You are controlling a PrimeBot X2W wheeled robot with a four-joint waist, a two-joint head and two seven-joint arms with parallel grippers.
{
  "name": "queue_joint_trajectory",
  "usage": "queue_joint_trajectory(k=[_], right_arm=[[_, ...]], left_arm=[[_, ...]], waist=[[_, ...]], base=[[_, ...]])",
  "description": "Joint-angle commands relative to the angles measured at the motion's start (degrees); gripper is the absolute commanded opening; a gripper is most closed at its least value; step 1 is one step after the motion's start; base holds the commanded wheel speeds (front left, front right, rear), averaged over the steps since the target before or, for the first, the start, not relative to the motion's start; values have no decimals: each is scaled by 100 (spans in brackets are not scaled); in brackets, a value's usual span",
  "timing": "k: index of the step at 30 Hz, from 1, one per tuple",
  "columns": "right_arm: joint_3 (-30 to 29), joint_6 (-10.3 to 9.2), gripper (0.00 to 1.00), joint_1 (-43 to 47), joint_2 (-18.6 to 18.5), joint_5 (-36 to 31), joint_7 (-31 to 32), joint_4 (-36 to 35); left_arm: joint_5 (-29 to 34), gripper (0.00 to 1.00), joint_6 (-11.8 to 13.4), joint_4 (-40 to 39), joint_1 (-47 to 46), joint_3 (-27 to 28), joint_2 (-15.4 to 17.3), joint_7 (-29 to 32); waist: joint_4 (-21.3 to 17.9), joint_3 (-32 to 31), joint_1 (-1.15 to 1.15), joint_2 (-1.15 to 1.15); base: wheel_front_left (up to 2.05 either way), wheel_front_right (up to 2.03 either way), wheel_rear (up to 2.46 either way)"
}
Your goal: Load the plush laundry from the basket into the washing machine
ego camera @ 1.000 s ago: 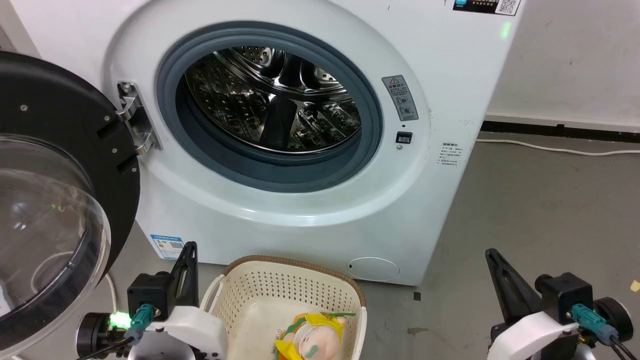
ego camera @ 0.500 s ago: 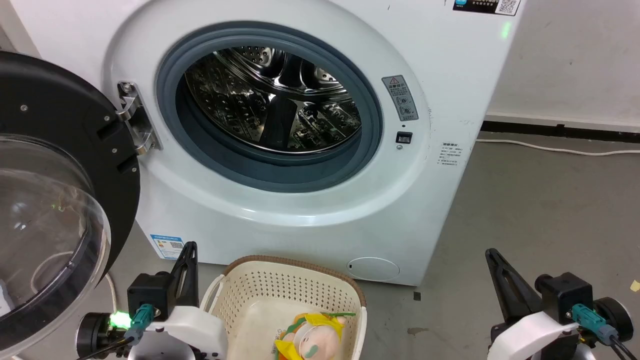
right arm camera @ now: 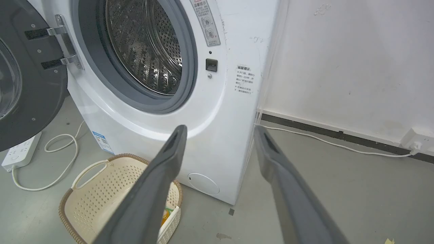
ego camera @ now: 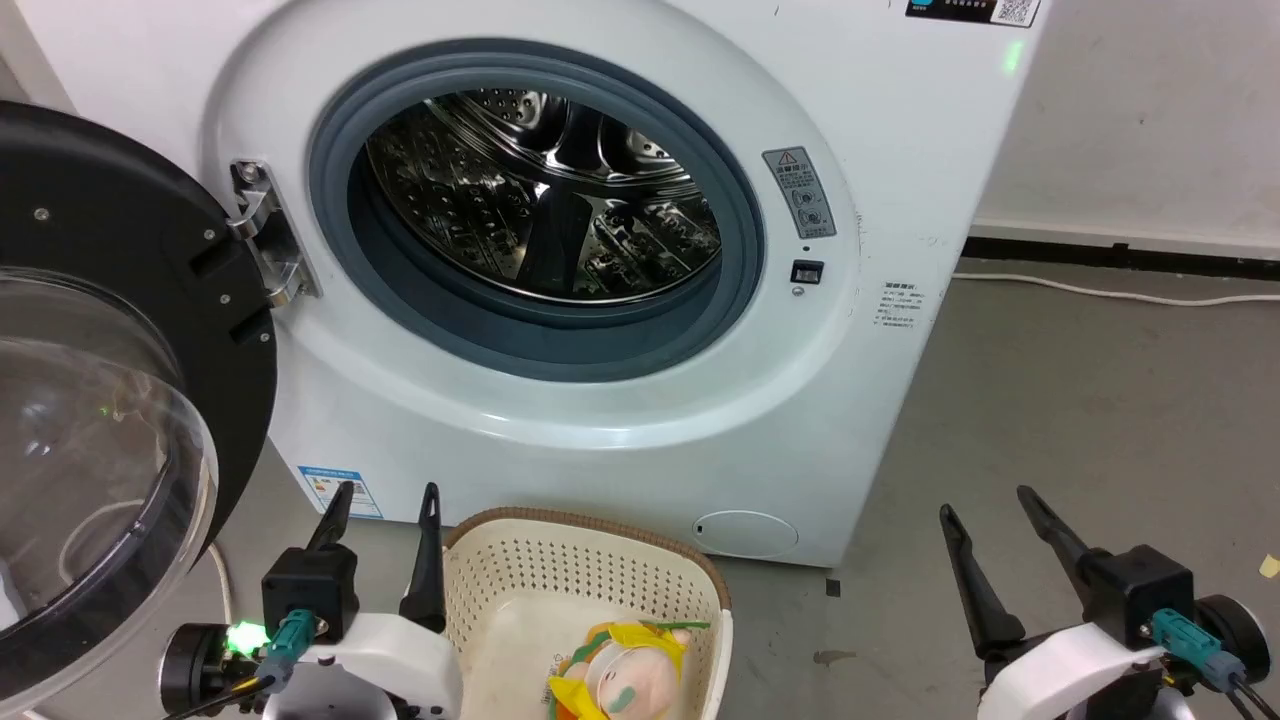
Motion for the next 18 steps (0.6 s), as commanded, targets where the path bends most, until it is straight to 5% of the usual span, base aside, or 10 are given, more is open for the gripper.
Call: queue_joint_trajectory(k=[1, 18], right_arm=[[-31, 0, 100, 4, 0, 55, -59, -25], [-150, -1, 100, -154, 0, 280, -262, -81]], left_arm=[[-30, 100, 27, -3, -6, -23, 0, -47], [-77, 100, -51, 488, -298, -237, 24, -246]], waist=[[-6, 17, 0, 0], [-240, 541, 0, 0]], base=[[0, 0, 0], [0, 0, 0]])
